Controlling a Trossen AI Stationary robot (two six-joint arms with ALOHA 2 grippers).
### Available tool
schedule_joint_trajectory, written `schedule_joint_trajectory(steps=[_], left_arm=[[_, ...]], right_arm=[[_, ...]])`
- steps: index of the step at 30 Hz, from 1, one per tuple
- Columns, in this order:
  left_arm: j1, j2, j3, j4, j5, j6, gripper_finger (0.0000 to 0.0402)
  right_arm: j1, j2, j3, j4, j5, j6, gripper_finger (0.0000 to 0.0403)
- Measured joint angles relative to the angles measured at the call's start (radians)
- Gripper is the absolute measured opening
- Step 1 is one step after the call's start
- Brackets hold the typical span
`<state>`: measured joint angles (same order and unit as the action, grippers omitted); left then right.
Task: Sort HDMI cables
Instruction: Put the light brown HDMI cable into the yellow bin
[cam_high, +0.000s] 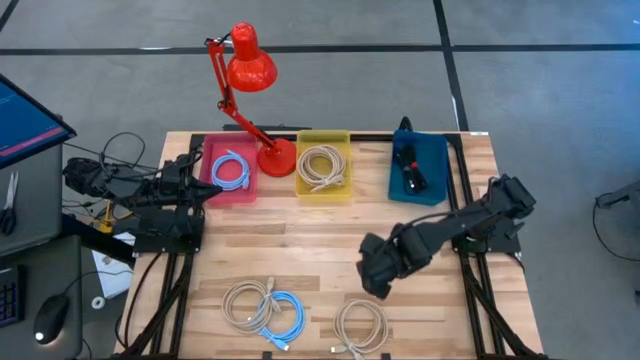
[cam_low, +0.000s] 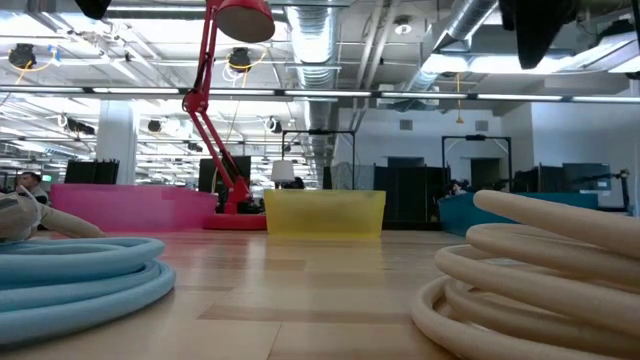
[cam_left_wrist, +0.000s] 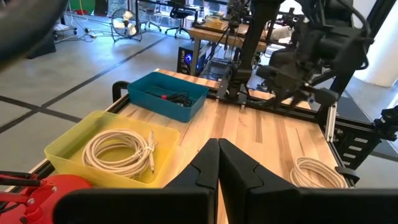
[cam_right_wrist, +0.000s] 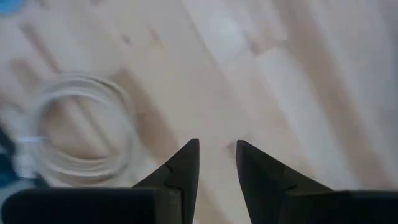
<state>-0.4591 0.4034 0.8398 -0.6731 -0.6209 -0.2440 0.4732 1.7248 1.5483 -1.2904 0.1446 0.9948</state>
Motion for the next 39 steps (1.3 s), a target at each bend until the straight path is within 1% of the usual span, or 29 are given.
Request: schedule_joint_trajectory(steps=[4,11,14,16,20,23,26,30,36,39], left_arm=[[0.0,0.0,0.0,0.0,0.0,0.0,0.0006],[0.0,0.0,0.0,0.0,0.0,0.0,0.0006],[0.0,0.0,0.0,0.0,0.0,0.0,0.0006],[0.0,0.0,0.0,0.0,0.0,0.0,0.0006],[0.0,0.0,0.0,0.0,0.0,0.0,0.0006],[0.0,0.0,0.0,0.0,0.0,0.0,0.0006],[0.0,0.0,0.0,0.0,0.0,0.0,0.0006],[0.0,0.0,0.0,0.0,0.0,0.0,0.0006],[0.0,0.0,0.0,0.0,0.0,0.0,0.0006],[0.0,0.0,0.0,0.0,0.0,0.0,0.0006]], right_arm=[[0.042,-0.002,-0.042,0.15,-0.025,0.12,0.0098],[0.103,-0.002,-0.073,0.214,-0.026,0.33,0.0098],[0.124,-0.002,-0.098,0.251,-0.052,0.411,0.0109],[0.136,-0.002,-0.12,0.286,-0.076,0.442,0.0123],[0.158,-0.002,-0.165,0.365,-0.074,0.479,0.0164],[0.168,-0.001,-0.183,0.372,-0.073,0.517,0.019],[0.174,-0.001,-0.207,0.394,-0.07,0.528,0.0204],[0.174,-0.001,-0.26,0.441,-0.07,0.574,0.0207],[0.181,0.0,-0.341,0.56,-0.07,0.603,0.0195],[0.188,0.0,-0.354,0.574,-0.07,0.604,0.0189]])
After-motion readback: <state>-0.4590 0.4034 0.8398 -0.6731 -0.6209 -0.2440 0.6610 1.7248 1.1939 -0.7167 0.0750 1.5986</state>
